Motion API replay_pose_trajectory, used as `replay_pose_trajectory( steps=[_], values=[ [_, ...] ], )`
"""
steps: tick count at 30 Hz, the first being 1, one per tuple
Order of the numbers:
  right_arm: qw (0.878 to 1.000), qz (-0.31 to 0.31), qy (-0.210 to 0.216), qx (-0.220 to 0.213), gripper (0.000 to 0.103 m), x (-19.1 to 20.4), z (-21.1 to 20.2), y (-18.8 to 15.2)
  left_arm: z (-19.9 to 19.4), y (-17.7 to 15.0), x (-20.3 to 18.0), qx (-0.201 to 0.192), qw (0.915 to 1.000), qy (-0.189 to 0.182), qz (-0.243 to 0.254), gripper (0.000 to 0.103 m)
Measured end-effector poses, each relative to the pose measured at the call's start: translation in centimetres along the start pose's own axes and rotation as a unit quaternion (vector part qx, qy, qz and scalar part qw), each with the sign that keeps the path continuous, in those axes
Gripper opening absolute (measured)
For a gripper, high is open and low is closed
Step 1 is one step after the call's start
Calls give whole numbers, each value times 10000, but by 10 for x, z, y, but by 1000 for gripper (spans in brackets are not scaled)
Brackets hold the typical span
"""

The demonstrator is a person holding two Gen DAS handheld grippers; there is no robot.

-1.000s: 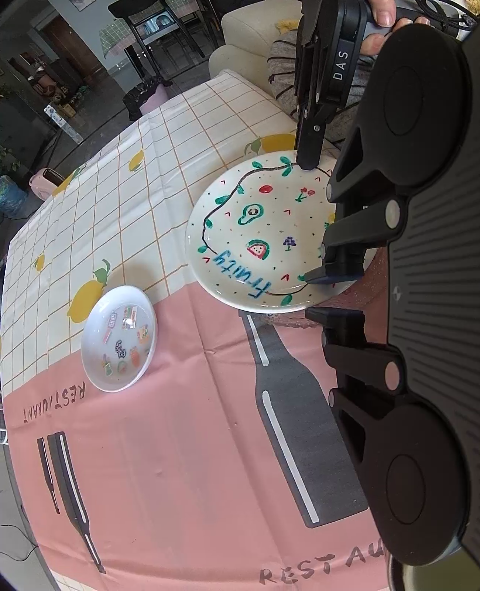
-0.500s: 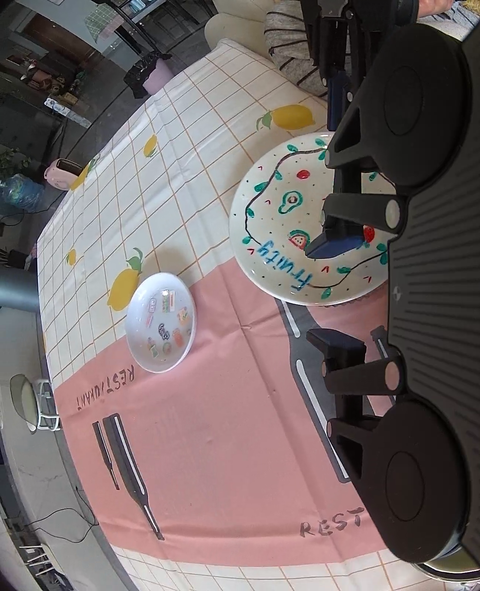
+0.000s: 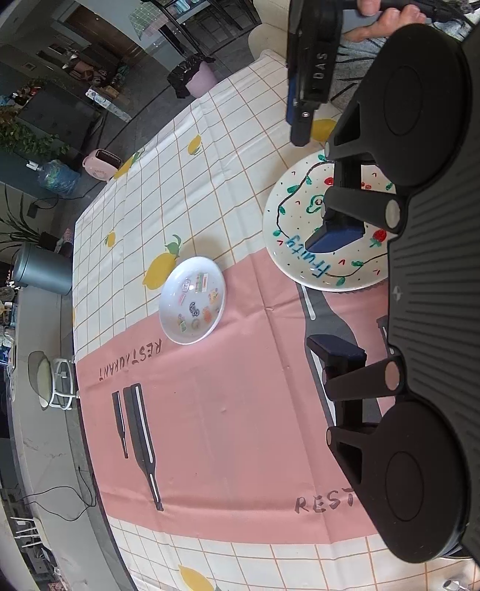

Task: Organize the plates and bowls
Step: 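Lower the Fruity plate onto the table and open both tools, then withdraw both tools and reach toward the white sticker bowl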

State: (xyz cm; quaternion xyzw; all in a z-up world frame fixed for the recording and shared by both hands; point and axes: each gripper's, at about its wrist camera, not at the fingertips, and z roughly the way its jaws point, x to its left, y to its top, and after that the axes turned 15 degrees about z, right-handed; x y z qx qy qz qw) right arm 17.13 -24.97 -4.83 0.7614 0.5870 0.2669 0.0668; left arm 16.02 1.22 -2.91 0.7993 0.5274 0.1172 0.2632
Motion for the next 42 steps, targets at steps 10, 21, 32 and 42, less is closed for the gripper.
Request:
replay_pose_trajectory(
  steps=[10,21,32,42],
  values=[
    [9990,154,167,394,14,4,35,3,-13,-2,23,-114,9974,-539,-457,60],
    [9946,393,275,917,38,4,37,-12,-34,-4,54,-582,9858,-1122,-1106,61],
    [9943,-469,184,943,45,45,36,-29,-43,-4,52,-660,9899,-768,-988,66],
    [9937,-774,78,809,46,66,38,-39,-48,-7,58,-666,9907,-590,-1033,67]
  ],
)
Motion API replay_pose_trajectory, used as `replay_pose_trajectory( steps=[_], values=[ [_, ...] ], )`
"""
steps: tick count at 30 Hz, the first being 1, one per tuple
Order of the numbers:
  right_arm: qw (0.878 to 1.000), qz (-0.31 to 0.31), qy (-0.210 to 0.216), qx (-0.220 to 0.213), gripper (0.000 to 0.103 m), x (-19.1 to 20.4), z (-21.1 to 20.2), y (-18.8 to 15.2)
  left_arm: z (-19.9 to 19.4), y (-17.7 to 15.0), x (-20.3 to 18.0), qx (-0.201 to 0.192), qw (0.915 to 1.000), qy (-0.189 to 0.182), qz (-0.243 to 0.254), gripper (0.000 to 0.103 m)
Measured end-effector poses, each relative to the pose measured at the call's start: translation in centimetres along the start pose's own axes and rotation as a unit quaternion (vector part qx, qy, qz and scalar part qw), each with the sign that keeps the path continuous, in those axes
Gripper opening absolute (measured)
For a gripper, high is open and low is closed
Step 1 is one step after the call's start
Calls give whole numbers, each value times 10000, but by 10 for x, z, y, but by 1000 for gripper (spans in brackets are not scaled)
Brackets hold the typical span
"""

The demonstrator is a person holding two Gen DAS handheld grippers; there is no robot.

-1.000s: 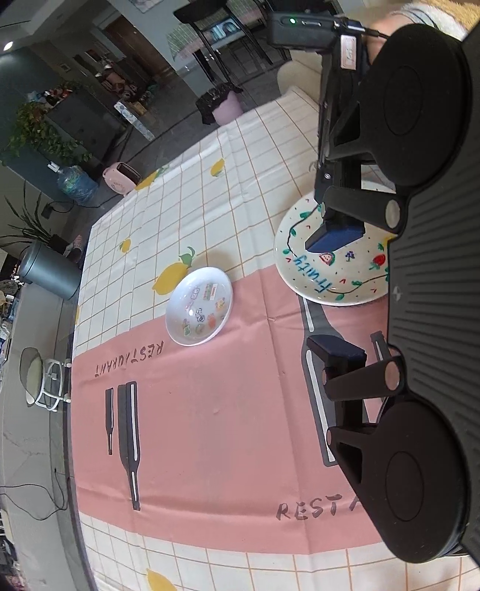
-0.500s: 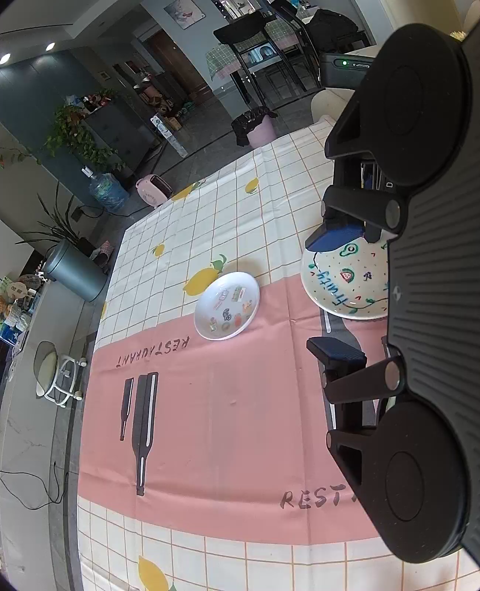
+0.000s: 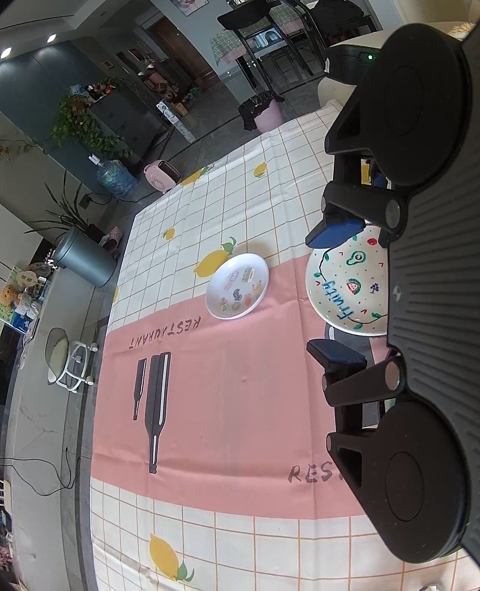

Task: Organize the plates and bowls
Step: 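Withdraw both tools and reach toward the white sticker bowl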

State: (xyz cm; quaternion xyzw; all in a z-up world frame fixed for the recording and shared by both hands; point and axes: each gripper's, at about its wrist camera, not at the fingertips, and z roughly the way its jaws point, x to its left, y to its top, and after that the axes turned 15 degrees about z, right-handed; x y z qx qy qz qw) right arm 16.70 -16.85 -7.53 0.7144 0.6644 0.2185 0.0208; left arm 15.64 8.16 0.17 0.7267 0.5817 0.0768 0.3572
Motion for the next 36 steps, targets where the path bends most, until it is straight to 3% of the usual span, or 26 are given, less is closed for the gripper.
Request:
replay_pose_trajectory(
  steps=[3,7,14,21,25,30,33,36],
  values=[
    [9998,101,-80,-125,47,-3,-5,0,-2,0,0,-24,10000,36,74,67],
    [9990,231,-238,-295,58,-6,-9,2,-4,0,-1,14,10000,76,-4,67],
    [9984,196,-137,-513,63,-5,-23,9,-25,11,-30,-103,9971,595,456,67],
    [9965,155,-79,-818,65,-8,-39,31,-32,36,-53,-42,9915,1164,582,65],
    [9958,102,-202,-884,65,-11,-37,50,-24,48,-58,-15,9881,1468,462,65],
    [9957,231,-52,-896,65,-13,-36,83,1,62,-50,369,9919,1212,114,65],
    [9951,287,12,-948,65,-12,-30,104,16,68,-49,464,9894,1374,84,58],
    [9940,424,158,-998,64,-16,-20,124,36,72,-50,579,9867,1515,130,58]
  ],
)
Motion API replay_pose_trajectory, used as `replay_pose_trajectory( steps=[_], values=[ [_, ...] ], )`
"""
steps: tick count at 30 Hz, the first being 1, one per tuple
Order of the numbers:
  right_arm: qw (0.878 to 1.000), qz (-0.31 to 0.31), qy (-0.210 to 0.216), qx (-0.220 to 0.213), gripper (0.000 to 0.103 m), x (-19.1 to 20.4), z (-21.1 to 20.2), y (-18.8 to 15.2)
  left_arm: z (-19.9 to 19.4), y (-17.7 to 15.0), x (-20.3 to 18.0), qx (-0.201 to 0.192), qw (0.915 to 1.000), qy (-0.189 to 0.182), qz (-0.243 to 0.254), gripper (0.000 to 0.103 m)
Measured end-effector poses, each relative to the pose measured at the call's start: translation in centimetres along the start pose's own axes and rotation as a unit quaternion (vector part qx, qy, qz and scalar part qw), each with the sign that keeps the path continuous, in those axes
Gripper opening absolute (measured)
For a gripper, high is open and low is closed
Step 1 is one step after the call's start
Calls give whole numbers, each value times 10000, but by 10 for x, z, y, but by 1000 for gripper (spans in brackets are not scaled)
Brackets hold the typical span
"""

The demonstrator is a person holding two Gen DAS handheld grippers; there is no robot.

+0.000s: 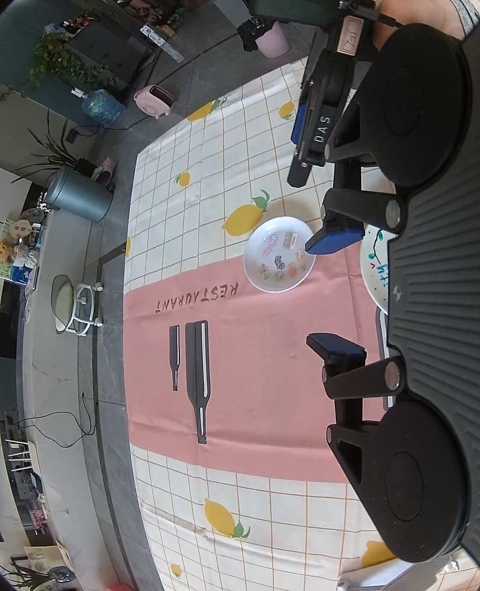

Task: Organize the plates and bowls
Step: 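Withdraw both tools and reach toward the white sticker bowl, then close both tools on the white sticker bowl rim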

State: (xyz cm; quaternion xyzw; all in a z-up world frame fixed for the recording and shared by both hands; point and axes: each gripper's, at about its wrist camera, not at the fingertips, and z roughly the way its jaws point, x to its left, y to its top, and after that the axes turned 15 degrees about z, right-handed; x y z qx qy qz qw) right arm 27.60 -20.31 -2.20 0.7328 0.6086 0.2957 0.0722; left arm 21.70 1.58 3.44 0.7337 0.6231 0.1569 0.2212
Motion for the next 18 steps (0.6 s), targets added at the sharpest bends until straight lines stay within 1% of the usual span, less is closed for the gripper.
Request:
replay_pose_trajectory(
  steps=[2,4,6,7,9,10,11,12,13,15,16,18],
  values=[
    [10000,26,80,-8,62,-2,13,9,10,2,-6,-23,10000,50,-36,58],
    [9997,7,229,-31,56,-3,24,15,18,3,-13,-118,9999,85,-7,58],
    [9992,41,384,-107,55,-7,31,16,29,5,-21,-134,9999,71,32,58],
    [9987,55,495,-140,52,-8,34,17,37,7,-23,-88,9999,41,27,58],
    [9960,211,848,-167,46,-15,39,18,51,10,-28,48,9999,-19,104,57],
    [9942,301,1019,-147,43,-20,42,19,57,11,-30,56,9999,-19,107,56],
    [9919,407,1199,-85,42,-25,48,22,63,11,-32,23,10000,25,57,56],
    [9907,524,1252,-17,40,-30,53,24,69,11,-33,16,10000,67,-23,56],
    [9893,665,1297,69,36,-35,59,26,76,12,-33,54,9999,71,-144,55],
    [9841,912,1501,276,32,-44,70,27,87,14,-33,225,9991,-64,-361,54],
    [9829,945,1546,328,31,-46,72,27,93,15,-32,275,9984,-157,-465,53],
    [9837,959,1493,275,32,-50,71,26,101,18,-33,294,9979,-170,-558,50]
  ],
)
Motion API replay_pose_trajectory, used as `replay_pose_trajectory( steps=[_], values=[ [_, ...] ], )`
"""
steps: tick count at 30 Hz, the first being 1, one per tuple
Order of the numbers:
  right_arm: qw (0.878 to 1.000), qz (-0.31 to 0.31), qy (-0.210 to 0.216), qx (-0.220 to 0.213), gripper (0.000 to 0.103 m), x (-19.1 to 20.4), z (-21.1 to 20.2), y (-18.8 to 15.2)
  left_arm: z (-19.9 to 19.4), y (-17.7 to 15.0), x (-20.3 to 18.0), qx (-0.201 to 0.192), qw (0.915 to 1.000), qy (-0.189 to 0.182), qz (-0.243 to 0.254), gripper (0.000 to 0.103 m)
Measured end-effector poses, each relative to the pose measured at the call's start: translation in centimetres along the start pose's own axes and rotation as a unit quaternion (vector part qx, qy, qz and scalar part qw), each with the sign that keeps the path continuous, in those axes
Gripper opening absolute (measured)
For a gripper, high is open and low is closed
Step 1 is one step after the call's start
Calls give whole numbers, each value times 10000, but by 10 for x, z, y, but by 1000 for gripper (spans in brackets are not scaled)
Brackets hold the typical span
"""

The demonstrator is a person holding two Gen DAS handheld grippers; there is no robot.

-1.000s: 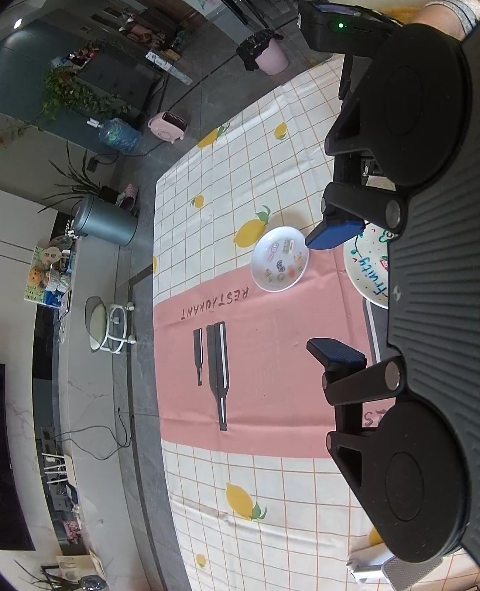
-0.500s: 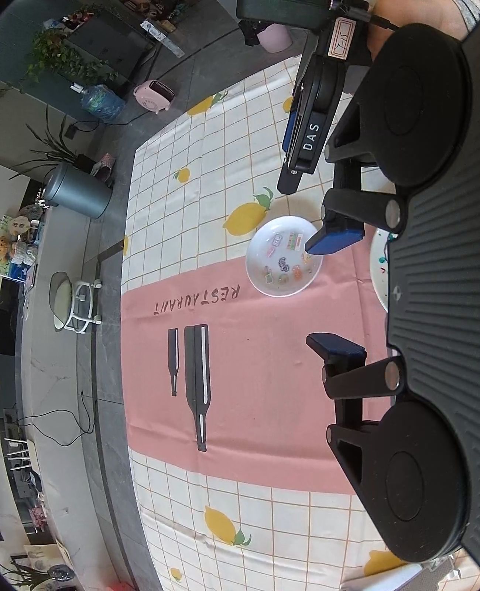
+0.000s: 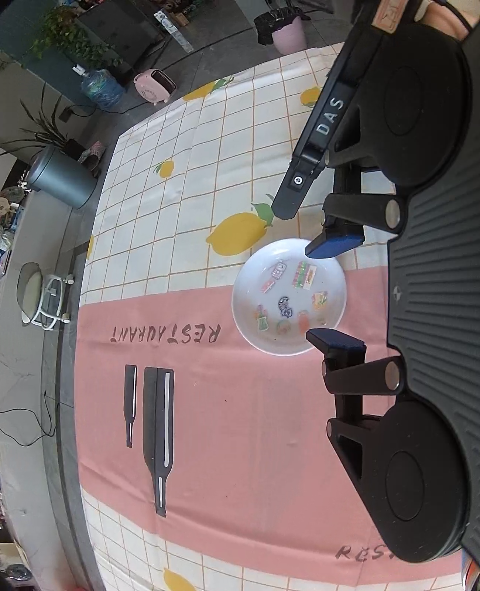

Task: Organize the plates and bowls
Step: 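Close both tools on the white sticker bowl rim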

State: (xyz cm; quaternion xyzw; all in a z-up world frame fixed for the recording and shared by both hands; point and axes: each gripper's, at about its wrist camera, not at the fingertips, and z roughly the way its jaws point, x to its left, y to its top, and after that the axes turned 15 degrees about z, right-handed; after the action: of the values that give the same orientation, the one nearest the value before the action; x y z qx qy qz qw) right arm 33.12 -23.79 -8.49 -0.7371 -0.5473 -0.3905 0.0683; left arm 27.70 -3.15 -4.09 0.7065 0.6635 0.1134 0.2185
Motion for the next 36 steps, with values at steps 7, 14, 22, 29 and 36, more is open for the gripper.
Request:
replay_pose_trajectory(
  steps=[7,14,22,29,36],
  values=[
    [9994,203,209,203,31,-8,4,2,25,4,8,12,9995,95,-316,49],
    [9980,320,125,529,16,-22,25,2,38,4,29,16,9964,-247,-811,44],
    [9954,533,425,672,14,-26,32,3,31,7,42,-51,9971,-118,-752,44],
    [9933,661,577,747,14,-28,36,3,22,6,51,-376,9950,-369,-846,44],
    [9945,512,606,690,15,-23,37,0,27,4,61,-33,9975,9,-707,44]
  ],
)
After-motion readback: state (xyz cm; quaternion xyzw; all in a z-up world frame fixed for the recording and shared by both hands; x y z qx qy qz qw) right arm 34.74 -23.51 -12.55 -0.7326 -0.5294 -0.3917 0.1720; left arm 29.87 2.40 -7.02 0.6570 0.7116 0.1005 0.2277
